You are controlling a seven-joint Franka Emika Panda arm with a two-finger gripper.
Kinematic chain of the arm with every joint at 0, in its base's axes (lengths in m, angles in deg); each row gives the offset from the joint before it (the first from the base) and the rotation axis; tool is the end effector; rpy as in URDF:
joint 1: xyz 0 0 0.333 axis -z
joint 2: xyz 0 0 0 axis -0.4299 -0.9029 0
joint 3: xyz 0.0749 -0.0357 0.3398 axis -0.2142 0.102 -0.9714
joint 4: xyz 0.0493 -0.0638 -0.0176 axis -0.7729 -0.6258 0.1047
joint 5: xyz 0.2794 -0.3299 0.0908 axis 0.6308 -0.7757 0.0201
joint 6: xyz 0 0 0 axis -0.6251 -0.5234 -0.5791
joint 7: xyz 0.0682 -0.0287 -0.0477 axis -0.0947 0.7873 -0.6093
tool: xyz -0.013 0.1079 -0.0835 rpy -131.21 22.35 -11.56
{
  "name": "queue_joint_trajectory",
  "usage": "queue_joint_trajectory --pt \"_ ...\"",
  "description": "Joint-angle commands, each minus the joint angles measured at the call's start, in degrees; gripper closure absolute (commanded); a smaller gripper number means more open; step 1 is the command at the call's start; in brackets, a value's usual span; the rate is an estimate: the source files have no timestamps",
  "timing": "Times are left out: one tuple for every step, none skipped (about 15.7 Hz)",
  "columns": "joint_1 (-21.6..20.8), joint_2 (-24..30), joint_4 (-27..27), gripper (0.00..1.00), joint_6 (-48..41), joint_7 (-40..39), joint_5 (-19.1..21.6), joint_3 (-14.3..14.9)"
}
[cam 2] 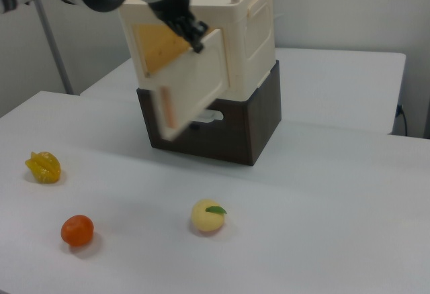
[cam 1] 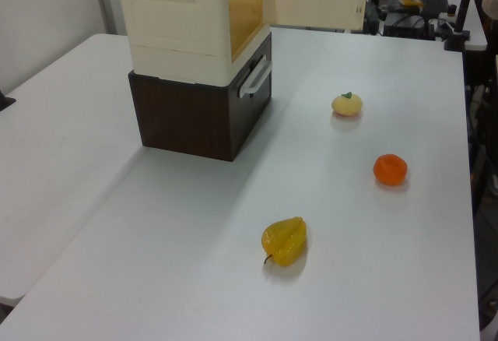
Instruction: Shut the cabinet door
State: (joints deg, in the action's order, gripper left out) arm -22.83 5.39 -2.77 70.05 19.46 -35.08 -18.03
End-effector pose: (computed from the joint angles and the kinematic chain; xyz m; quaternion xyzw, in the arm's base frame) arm 0.6966 -0.1150 0.6929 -0.9557 0.1413 -0.2562 0.0313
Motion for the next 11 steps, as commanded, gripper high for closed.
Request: queue_joint_trajectory --pt "-7.4 0.7 -1.9 1.0 2.1 5.7 0.2 0.2" --pt "-7.6 0.7 -1.9 1.0 2.1 5.8 0.4 0.1" --pt "-7.8 0.8 -1.9 1.0 2.0 5.8 0.4 0.2" --pt "-8.0 0.8 -1.8 1.0 2.0 5.8 0.6 0.1" --pt "-8.0 0.8 -1.8 1.0 2.0 5.8 0.6 0.1" --pt "-8.0 0.8 -1.8 1.0 2.0 5.8 0.5 0.1" --pt "-8.0 0.8 -1.9 1.0 1.9 5.8 0.5 0.1" --pt "-8.0 0.8 -2.0 1.0 1.9 5.8 0.5 0.1" --pt "-8.1 0.8 -2.1 1.0 1.9 5.8 0.5 0.1" --pt "-8.1 0.8 -2.2 1.0 1.8 5.8 0.5 0.1" --pt "-8.2 0.8 -2.6 1.0 1.8 5.7 0.5 0.1"
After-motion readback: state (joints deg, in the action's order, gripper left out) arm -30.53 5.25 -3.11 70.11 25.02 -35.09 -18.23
